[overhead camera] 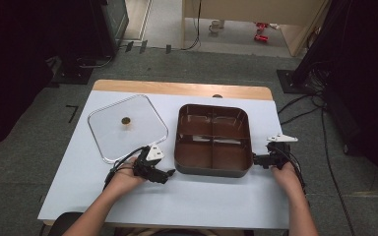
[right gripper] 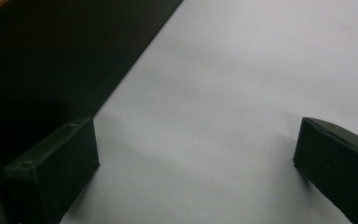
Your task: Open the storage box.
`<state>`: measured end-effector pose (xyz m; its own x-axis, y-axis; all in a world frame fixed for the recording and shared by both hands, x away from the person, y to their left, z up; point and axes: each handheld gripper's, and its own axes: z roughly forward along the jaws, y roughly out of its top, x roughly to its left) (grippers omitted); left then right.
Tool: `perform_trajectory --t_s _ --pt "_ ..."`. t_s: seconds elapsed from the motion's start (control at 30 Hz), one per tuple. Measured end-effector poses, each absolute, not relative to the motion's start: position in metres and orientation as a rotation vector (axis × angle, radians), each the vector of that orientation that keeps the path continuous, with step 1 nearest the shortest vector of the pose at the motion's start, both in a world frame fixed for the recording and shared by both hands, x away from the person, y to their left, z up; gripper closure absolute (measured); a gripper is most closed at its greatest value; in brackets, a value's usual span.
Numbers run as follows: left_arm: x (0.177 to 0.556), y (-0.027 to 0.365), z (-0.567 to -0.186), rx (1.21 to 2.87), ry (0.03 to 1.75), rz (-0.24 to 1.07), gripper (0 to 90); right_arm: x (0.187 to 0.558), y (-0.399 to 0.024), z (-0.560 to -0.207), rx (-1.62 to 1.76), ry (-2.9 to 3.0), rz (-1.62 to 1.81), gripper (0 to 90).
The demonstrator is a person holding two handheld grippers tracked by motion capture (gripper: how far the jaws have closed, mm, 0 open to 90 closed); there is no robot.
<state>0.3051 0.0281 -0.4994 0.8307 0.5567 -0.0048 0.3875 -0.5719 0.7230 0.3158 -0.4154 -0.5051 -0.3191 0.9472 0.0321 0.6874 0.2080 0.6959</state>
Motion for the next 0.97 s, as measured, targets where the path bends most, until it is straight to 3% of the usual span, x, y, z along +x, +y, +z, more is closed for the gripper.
perform_trajectory --t_s 0.97 --pt "0.3004 0.0267 -0.4996 2.238 0.743 0.325 12.4 0.3159 -0.4154 -0.5052 1.518 2.086 0.874 0.0"
